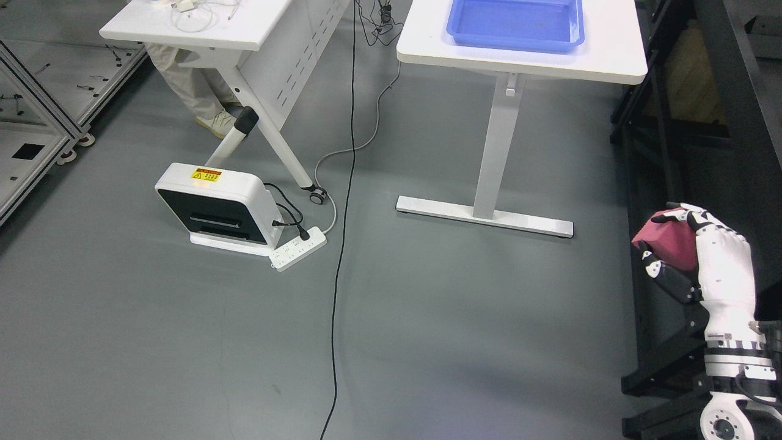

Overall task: Pick pink block from left shelf to tray
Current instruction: 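Turn and drive to the white table carrying the cube in the right hand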

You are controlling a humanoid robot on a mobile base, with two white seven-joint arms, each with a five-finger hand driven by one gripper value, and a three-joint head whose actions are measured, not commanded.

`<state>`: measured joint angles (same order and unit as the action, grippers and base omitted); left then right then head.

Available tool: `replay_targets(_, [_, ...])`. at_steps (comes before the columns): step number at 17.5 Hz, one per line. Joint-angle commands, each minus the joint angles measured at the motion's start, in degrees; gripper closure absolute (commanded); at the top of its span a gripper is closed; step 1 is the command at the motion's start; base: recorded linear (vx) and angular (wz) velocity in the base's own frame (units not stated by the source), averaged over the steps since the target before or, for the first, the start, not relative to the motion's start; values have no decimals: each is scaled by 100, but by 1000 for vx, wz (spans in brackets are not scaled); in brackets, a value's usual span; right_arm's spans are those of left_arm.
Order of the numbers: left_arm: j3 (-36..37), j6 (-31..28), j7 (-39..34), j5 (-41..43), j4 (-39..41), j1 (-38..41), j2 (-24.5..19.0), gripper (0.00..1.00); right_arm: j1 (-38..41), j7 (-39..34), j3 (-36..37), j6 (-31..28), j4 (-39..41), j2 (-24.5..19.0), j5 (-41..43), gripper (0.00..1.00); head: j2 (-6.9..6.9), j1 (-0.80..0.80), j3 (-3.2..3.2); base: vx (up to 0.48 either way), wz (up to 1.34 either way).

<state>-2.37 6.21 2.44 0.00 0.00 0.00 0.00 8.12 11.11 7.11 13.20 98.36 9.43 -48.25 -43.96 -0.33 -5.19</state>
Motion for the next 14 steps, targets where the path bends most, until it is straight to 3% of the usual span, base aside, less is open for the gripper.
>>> replay_targets(1, [0,3,2,9,100,-123,-100,0,6,-4,-16,-2,-9,-11,0,96,0,0,0,265,52])
replay_targets(14, [0,3,2,9,100,-123,-100,0,-12,-4,-78,-2,-18,-2,0,95,0,0,0,318,33])
